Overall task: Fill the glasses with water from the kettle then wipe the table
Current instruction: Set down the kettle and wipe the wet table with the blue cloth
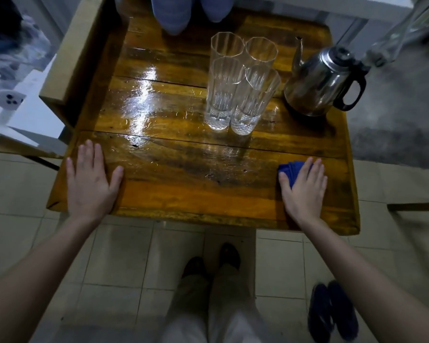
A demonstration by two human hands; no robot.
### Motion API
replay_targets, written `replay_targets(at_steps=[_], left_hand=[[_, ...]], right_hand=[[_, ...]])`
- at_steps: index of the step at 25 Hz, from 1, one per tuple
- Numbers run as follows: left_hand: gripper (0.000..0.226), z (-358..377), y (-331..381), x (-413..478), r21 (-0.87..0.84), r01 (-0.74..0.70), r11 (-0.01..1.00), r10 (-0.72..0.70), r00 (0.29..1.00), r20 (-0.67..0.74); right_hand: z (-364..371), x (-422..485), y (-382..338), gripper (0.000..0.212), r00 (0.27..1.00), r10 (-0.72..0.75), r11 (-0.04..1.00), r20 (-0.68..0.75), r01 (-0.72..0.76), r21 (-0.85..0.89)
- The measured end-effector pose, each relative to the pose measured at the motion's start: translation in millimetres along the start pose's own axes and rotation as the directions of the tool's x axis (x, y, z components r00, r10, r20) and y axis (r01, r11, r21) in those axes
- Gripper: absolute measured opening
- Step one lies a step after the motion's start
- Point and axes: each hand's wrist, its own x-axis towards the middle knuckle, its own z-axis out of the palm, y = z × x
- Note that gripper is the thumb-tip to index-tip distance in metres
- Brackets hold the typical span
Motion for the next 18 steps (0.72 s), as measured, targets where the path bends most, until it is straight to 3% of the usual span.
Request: replay_targets(at_steps=[8,10,14,18], left_hand=[[0.078,2.4,-3.1,-0.9,-0.012,-0.008,1.000,0.007,0.999,-0.034],[0.078,2.8,-4.4,-1.4,-0.023,-0.003,1.000,0.003,0.999,-0.039],[0.078,2.2,-4.9,-0.8,-0.012,-0.002,1.000,0.002,0.999,-0.037],[0.078,-0.2,-5.1,-1.7,0.003,-0.004,1.000,0.004,1.000,-0.026]], right_hand=[[1.1,40.2,-26.5,0.080,0.992,-0.120,0.992,-0.025,0.120,-0.031],[2.3,34.6,-39.2,0.081,0.978,-0.207,0.978,-0.014,0.206,-0.017],[8.7,3.2,-67.4,0.081,0.912,-0.408,0.913,0.047,0.407,0.028],[23.6,-42.3,-86.0,0.077,0.795,-0.600,0.799,0.087,0.601,0.015]])
